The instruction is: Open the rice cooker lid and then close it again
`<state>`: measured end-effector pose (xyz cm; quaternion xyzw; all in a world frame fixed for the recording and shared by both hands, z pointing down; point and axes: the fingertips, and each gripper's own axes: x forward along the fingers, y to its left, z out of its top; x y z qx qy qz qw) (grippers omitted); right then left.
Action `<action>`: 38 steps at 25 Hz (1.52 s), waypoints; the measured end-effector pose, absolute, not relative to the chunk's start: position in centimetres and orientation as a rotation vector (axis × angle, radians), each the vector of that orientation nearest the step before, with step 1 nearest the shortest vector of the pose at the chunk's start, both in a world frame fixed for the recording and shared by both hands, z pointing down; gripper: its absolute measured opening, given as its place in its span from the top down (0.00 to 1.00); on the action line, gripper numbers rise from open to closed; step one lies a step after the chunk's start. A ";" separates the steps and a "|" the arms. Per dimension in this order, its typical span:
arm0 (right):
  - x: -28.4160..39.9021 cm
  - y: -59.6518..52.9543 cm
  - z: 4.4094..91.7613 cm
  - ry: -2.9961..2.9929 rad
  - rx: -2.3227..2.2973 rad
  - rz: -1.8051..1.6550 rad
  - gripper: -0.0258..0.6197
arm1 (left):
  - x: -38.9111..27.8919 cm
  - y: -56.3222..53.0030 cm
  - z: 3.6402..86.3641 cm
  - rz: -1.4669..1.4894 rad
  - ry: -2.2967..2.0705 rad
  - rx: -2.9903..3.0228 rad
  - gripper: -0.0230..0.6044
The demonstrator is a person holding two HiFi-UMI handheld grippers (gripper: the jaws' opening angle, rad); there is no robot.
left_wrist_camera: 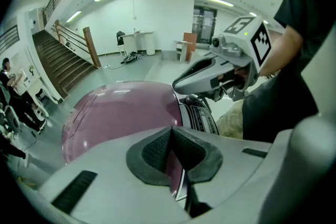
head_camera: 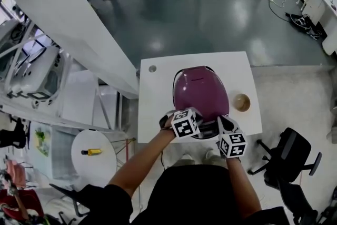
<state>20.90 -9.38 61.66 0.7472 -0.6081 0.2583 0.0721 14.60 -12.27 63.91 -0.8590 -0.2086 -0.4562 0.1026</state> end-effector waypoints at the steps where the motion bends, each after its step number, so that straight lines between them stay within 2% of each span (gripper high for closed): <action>1: 20.8 -9.1 61.4 -1.828 2.251 0.770 0.96 | 14.4 -12.3 64.0 -1.333 -0.613 -2.548 0.96; 11: 19.3 -5.2 57.5 -1.833 2.266 0.706 0.96 | 12.6 -13.2 58.2 -0.932 -0.376 -3.011 0.96; 21: 18.8 -1.2 52.4 -1.911 2.260 0.593 0.96 | 7.3 -11.8 51.9 -0.429 0.147 -3.375 0.96; 29: 20.8 1.6 47.9 -2.026 2.238 0.394 0.96 | 2.8 -7.3 49.3 -0.235 0.663 -3.404 0.96; 38: 23.2 6.7 47.0 -2.069 2.175 0.347 0.96 | 2.4 -2.7 48.0 -0.160 0.974 -3.272 0.96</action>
